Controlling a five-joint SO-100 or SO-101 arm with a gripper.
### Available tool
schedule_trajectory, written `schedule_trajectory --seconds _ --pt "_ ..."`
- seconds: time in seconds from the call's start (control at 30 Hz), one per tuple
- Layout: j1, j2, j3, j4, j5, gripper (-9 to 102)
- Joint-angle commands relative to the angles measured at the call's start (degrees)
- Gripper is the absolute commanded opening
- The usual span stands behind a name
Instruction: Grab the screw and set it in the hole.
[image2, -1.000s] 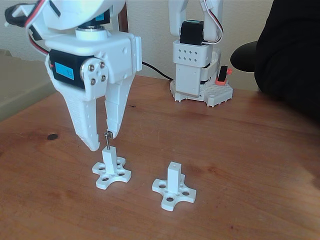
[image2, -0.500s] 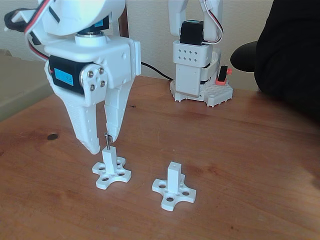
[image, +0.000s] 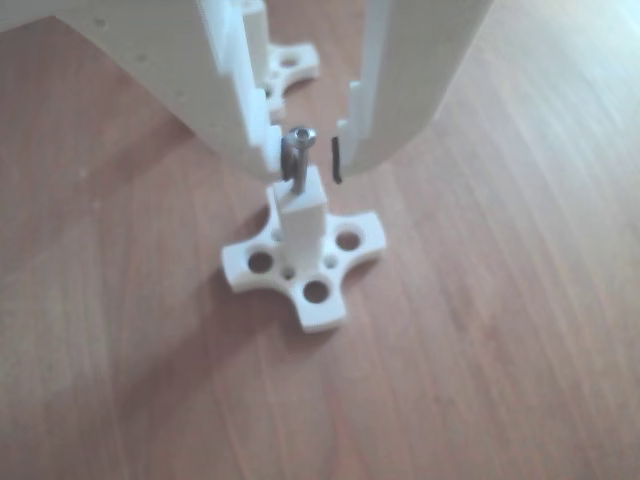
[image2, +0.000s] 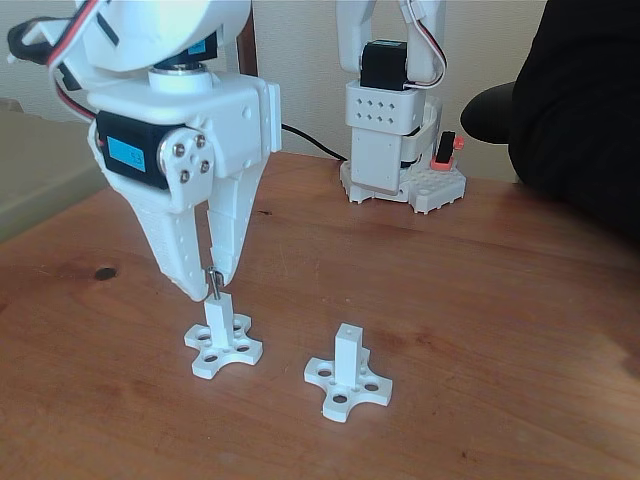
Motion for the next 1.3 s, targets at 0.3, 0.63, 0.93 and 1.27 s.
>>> schedule_trajectory --seconds 0.3,0.63,0.93,1.27 --pt "0.00 1.49 -4.48 -0.97 -1.05 -1" --pt "0.09 1.85 -4.31 -2.11 -1.32 -4" --pt "0.18 2.64 -5.19 -1.32 -1.49 -4" --pt "-0.09 3.96 -6.68 1.41 -1.67 -4"
